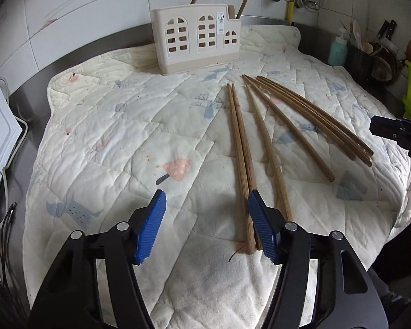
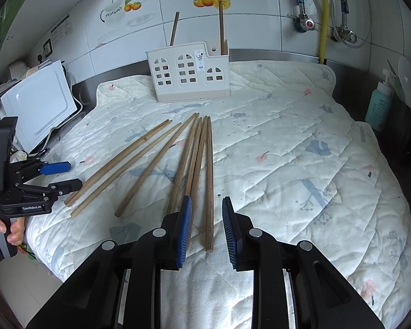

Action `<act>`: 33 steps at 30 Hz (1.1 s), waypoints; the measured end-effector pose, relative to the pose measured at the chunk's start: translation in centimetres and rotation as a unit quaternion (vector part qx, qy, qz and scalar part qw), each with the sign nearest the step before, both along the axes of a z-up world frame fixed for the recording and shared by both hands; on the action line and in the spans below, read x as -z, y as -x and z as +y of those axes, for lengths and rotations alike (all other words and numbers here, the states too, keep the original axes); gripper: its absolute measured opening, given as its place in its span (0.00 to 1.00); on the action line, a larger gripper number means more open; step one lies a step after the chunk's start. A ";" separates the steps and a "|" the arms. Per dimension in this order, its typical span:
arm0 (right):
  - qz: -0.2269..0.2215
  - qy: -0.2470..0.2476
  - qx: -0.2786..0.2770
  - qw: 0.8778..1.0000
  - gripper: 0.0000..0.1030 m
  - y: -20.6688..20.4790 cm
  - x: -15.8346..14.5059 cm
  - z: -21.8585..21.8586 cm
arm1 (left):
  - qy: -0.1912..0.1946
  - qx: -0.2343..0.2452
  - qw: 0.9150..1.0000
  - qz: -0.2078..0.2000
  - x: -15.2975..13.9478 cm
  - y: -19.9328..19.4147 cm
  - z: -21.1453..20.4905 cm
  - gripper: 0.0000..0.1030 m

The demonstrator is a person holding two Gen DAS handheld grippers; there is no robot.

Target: Organize utensils

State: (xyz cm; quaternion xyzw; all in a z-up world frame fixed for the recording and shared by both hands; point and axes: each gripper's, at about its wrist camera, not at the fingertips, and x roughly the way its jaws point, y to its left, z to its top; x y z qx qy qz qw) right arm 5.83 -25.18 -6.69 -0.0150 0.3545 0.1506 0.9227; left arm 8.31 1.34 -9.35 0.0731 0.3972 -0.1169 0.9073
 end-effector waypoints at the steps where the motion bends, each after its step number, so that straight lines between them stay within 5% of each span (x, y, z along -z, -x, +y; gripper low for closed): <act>1: 0.000 0.000 0.001 1.000 0.22 0.0 0.1 0.0 | -0.001 0.000 1.000 -0.001 0.1 0.0 0.0 0.60; 11: 0.006 0.001 0.001 1.000 0.22 0.0 0.6 0.1 | -0.015 0.010 1.000 -0.006 0.2 0.4 -1.0 0.51; 17: 0.012 -0.004 0.007 1.000 0.22 0.0 1.1 -0.2 | -0.079 -0.002 0.996 -0.034 0.1 0.3 -1.9 0.51; 19: 0.013 -0.004 0.007 1.000 0.22 0.1 1.2 -0.3 | -0.072 -0.005 0.997 -0.030 0.1 0.0 -1.8 0.51; 21: 0.013 -0.005 0.007 1.000 0.22 0.1 1.3 -0.3 | -0.049 0.002 0.999 -0.022 0.1 -0.1 -1.6 0.39; 26: 0.017 -0.007 0.007 1.000 0.16 -0.1 1.5 -0.3 | -0.030 0.016 0.999 -0.018 0.7 0.4 -2.3 0.26; 33: 0.024 -0.006 0.010 1.000 0.11 -0.6 2.2 -0.4 | -0.003 0.018 1.000 -0.016 0.9 0.1 -2.2 0.18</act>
